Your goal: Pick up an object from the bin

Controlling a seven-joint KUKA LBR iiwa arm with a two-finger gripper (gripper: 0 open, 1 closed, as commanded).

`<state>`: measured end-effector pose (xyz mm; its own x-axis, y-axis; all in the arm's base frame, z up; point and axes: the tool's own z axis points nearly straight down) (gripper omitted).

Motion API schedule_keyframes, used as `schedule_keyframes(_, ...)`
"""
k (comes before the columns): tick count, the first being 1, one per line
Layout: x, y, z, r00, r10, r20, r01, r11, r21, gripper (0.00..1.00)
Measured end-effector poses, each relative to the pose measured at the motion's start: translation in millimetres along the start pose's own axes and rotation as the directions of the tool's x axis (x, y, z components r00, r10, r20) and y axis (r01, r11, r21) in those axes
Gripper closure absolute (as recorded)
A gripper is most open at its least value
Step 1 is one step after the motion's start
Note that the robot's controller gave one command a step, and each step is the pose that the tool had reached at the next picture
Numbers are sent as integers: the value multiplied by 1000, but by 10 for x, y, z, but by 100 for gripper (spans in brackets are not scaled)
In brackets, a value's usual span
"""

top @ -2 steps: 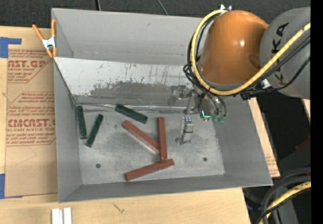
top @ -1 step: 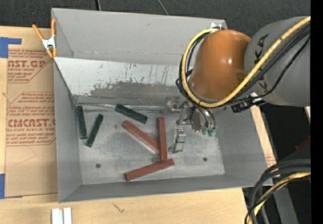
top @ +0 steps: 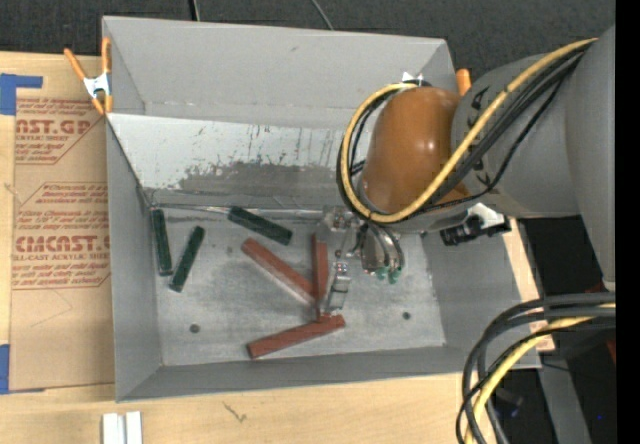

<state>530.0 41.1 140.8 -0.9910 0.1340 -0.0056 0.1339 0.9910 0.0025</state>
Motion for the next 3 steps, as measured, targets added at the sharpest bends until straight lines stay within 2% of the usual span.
schedule_keyframes(1,101,360,707,975,-222,-6,222,975,0,100)
schedule_keyframes(2,100,359,707,975,-222,-6,222,975,0,100)
schedule_keyframes(3,48,734,-651,965,-262,-4,262,965,0,100)
